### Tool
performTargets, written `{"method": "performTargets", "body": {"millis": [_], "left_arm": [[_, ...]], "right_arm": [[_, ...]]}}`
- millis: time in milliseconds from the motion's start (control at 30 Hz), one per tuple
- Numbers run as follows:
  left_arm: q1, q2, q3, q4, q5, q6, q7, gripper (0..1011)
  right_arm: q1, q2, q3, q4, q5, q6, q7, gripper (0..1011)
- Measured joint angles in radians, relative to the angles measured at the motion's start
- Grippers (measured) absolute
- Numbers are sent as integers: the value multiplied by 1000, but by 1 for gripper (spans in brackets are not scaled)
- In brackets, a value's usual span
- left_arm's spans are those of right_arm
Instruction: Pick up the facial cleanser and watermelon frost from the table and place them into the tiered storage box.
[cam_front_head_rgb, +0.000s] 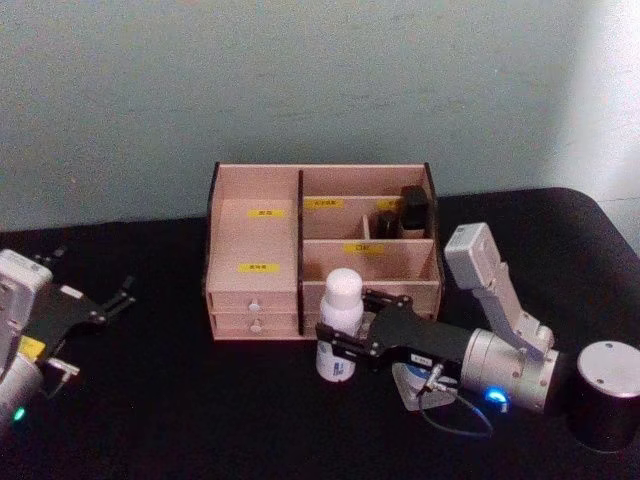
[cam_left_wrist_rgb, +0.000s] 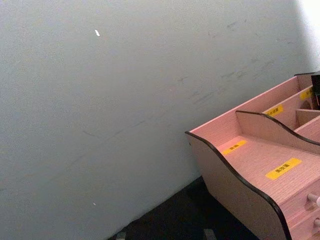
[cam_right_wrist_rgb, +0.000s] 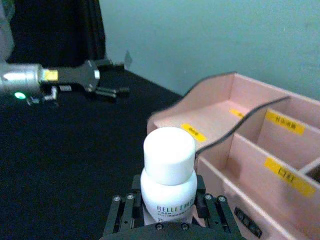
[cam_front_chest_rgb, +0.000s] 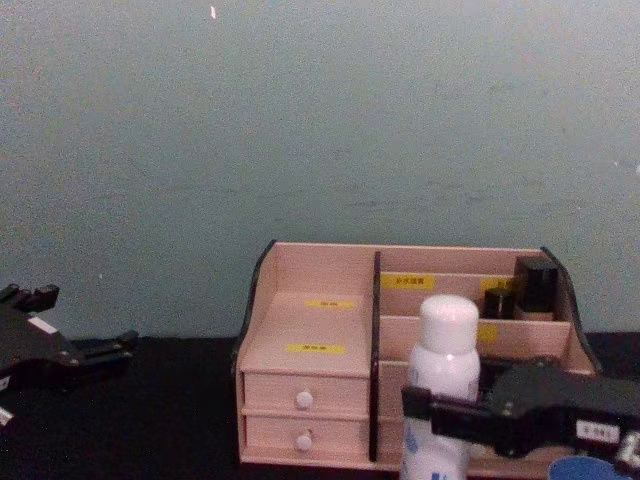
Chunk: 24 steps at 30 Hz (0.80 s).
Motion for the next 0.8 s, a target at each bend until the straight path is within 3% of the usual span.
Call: {"method": "performTargets", "body": {"millis": [400, 800], "left_arm": [[0, 0, 0, 0, 0, 0, 0, 1001], [0, 0, 0, 0, 0, 0, 0, 1001]], "right_arm": [[17, 9, 44, -70, 67, -13, 4, 595], [119, -52, 68, 6, 44, -43, -75, 595]]}}
